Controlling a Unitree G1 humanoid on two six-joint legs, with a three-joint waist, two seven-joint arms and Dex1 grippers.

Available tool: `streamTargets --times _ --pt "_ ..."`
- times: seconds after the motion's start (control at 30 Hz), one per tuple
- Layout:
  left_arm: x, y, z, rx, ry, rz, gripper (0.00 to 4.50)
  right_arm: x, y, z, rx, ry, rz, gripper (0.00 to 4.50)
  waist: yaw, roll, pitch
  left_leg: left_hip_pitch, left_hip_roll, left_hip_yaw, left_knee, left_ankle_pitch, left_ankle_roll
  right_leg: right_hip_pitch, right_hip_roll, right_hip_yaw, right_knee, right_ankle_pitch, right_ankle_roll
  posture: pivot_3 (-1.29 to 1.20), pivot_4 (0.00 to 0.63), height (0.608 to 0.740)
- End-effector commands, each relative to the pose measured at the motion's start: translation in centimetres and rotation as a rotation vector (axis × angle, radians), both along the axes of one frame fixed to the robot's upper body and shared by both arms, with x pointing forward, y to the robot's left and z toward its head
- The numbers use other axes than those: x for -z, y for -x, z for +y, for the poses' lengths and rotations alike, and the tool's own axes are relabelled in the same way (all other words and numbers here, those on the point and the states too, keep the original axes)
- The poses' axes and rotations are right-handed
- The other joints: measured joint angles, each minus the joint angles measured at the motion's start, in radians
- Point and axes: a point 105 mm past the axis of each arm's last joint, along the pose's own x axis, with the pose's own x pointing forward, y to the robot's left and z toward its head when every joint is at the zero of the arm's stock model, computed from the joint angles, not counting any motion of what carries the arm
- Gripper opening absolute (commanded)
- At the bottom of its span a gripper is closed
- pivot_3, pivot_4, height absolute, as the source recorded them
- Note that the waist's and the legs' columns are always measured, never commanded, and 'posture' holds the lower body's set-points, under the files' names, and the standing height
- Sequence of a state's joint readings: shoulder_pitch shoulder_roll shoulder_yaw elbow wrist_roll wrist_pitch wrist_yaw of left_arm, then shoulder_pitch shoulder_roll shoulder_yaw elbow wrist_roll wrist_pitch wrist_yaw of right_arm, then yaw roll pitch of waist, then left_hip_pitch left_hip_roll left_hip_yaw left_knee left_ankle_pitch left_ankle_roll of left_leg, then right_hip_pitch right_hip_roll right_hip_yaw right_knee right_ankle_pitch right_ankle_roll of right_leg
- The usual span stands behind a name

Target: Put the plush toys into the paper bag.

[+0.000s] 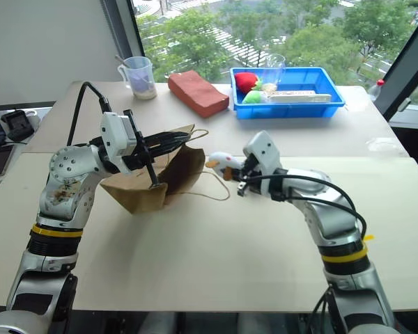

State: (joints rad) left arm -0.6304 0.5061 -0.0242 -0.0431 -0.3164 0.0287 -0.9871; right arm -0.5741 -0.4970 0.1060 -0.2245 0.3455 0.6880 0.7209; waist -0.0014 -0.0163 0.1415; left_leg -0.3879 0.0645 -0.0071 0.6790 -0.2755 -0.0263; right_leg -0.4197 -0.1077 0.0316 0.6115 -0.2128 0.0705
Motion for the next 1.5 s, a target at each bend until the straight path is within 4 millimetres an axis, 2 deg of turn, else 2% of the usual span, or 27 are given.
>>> streamTargets --times 0.03,0.17,0.3,0.63,0.7,0.77,1.03,1.27,1.37,1.43,1.5 --pt "-1.3 0.5 -0.6 0.029 0.006 -0.049 0.0 -1.6 0.0 2.4 -0.05 -0.048 -0.042 0.03 0.003 0.0 0.0 0.0 0.0 0.0 0.0 0.0 0.0 0.0 0.0 0.0 0.0 0.0 0.0 0.0 0.15 0.74" --pt "-1.4 0.6 -0.8 0.038 0.009 -0.049 0.0 -1.2 0.1 5.9 -0.13 -0.06 -0.041 0.03 -0.011 0.0 0.0 0.0 0.0 0.0 0.0 0.0 -0.001 -0.001 0.0 0.0 0.001 0.0 0.0 0.0 0.15 0.74" --pt "-1.4 0.7 -0.9 0.044 0.011 -0.049 0.0 -0.4 0.2 8.5 -0.177 -0.047 -0.038 0.03 -0.014 0.0 0.0 0.0 0.0 0.0 -0.001 0.0 -0.001 -0.001 0.0 0.0 0.001 0.0 0.0 0.0 0.15 0.74" --pt "-1.7 0.8 -1.1 0.053 0.022 -0.056 0.0 2.6 0.1 12.3 -0.213 -0.021 -0.003 0.03 -0.016 0.001 0.0 0.0 0.0 0.0 -0.001 0.001 -0.001 -0.001 0.0 0.0 0.001 0.0 0.0 0.0 0.15 0.74" --pt "-1.7 0.8 -1.2 0.054 0.023 -0.056 0.0 2.5 0.3 12.7 -0.226 -0.052 0.012 1.06 -0.018 0.001 0.0 0.0 0.0 0.0 -0.001 0.001 -0.002 -0.002 0.0 0.0 0.001 0.0 0.0 0.0 0.15 0.74" --pt "-1.7 0.8 -1.2 0.054 0.024 -0.057 0.0 2.2 0.4 12.8 -0.236 -0.082 0.02 1.67 -0.018 0.001 0.0 0.0 0.0 0.0 -0.001 0.001 -0.002 -0.002 0.0 0.0 0.001 0.0 0.0 0.0 0.15 0.74" --pt "-1.6 0.6 -1.2 0.054 0.029 -0.053 0.0 0.8 0.5 11.9 -0.233 -0.15 -0.007 4.43 -0.018 0.001 0.0 0.0 0.0 0.0 -0.001 0.001 -0.002 -0.001 0.0 0.0 0.001 0.0 0.0 0.0 0.15 0.74" --pt "-1.5 0.4 -1.3 0.056 0.033 -0.051 0.0 0.3 0.4 11.1 -0.215 -0.173 -0.016 4.47 -0.019 0.001 0.0 0.0 0.0 0.0 -0.002 0.001 -0.002 -0.002 0.0 0.0 0.002 0.0 0.0 0.0 0.15 0.74" --pt "-1.6 0.4 -1.3 0.056 0.033 -0.052 0.0 0.0 0.3 10.1 -0.201 -0.181 -0.021 4.47 -0.018 0.001 0.0 0.0 0.0 0.0 -0.002 0.001 -0.002 -0.002 0.0 0.0 0.001 0.0 0.0 0.0 0.15 0.74" --pt "-1.6 0.4 -1.2 0.055 0.033 -0.053 0.0 -0.1 0.2 7.7 -0.16 -0.154 -0.041 4.47 -0.013 0.001 0.0 0.0 0.0 0.0 -0.001 0.001 -0.002 -0.002 0.0 0.0 0.001 0.0 0.0 0.0 0.15 0.74" --pt "-1.5 0.4 -1.2 0.052 0.033 -0.053 0.0 0.0 0.0 4.4 -0.092 -0.096 -0.064 4.47 -0.005 0.001 0.0 0.0 0.0 0.0 -0.001 0.001 -0.002 -0.001 0.0 0.0 0.001 0.0 0.0 0.0 0.15 0.74"
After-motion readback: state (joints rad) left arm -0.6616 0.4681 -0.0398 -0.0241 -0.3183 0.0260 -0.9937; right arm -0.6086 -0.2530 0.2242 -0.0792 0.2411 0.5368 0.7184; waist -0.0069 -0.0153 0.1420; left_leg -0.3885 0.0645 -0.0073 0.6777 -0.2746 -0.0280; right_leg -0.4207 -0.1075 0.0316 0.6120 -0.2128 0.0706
